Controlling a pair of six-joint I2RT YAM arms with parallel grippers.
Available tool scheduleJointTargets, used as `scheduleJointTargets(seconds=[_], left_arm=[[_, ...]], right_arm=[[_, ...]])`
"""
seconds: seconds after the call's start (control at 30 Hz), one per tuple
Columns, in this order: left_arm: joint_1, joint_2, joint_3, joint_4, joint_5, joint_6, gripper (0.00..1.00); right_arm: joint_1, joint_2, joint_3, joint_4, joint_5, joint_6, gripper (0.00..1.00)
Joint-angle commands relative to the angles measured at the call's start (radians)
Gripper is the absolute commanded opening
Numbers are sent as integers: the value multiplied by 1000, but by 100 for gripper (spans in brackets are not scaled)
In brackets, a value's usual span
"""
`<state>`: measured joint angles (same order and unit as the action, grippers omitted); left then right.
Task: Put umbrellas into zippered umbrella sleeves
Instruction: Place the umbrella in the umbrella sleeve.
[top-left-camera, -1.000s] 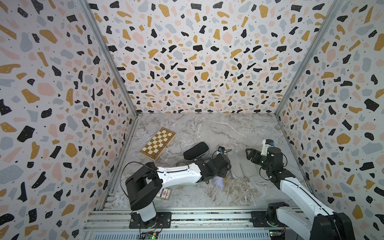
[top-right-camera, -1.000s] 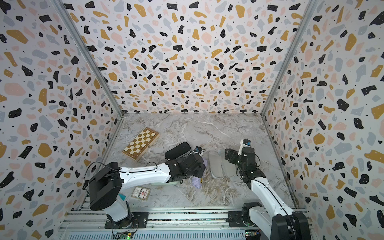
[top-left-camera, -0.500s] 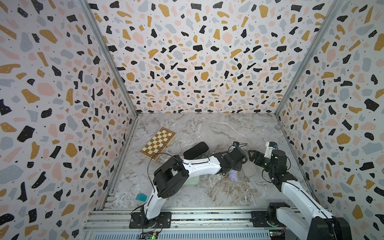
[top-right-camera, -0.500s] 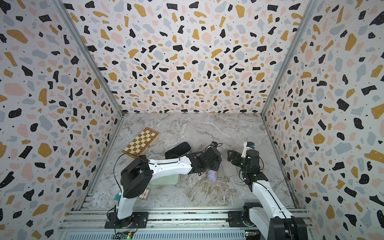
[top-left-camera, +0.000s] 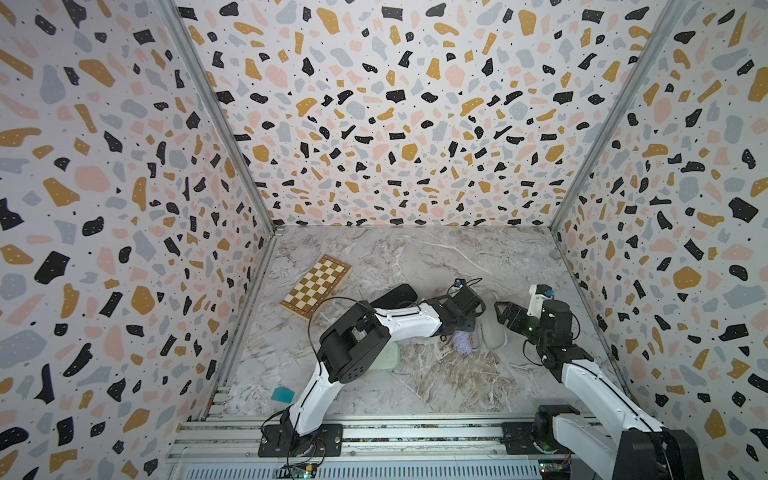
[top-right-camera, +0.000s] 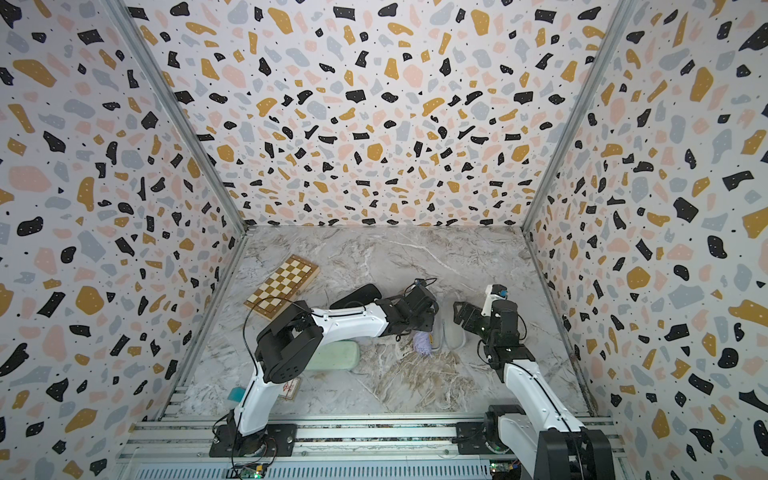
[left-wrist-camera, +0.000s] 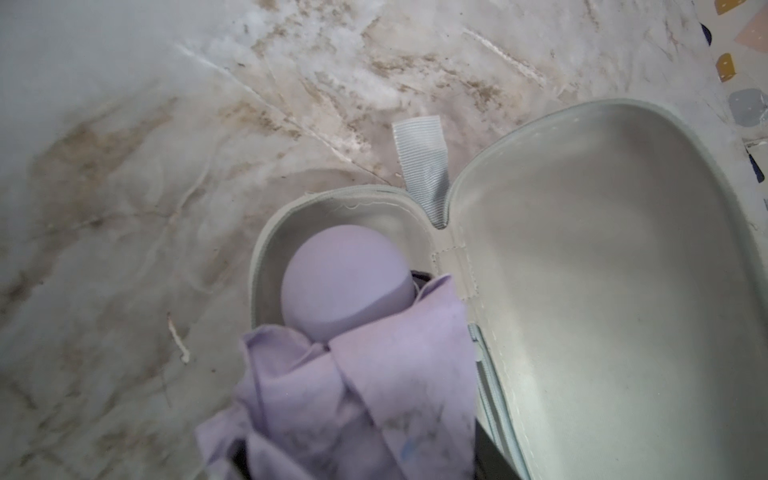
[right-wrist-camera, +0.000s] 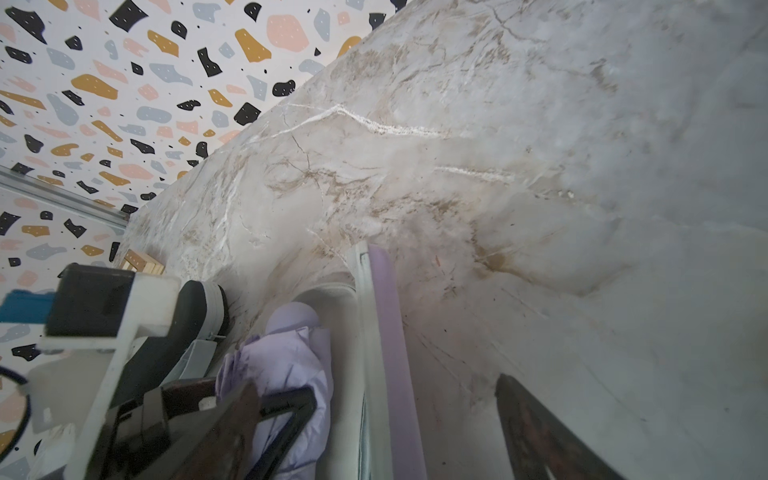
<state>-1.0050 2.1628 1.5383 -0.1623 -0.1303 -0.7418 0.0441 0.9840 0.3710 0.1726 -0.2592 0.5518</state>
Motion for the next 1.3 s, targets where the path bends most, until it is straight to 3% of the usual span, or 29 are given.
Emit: scheduleJointTargets(seconds=[0.0,0.43,0.7,0.97,1.27], left_arm=[[2,21,52,36,22,-11,48],[24,47,148,-13,70,6,48],[32,119,216,-91,43,14,47],[34,71,173,-150,-109,62,46],[46,8,128,-115,-39,94,46]], right_arm=[[2,12,5,23,-19,-5,88],[99,231,71,38,-8,-40,62],[106,224,70,36,1,-43,61],[108,225,71,37,5,-44,61],[108,218,70,46,-3,-45,60]])
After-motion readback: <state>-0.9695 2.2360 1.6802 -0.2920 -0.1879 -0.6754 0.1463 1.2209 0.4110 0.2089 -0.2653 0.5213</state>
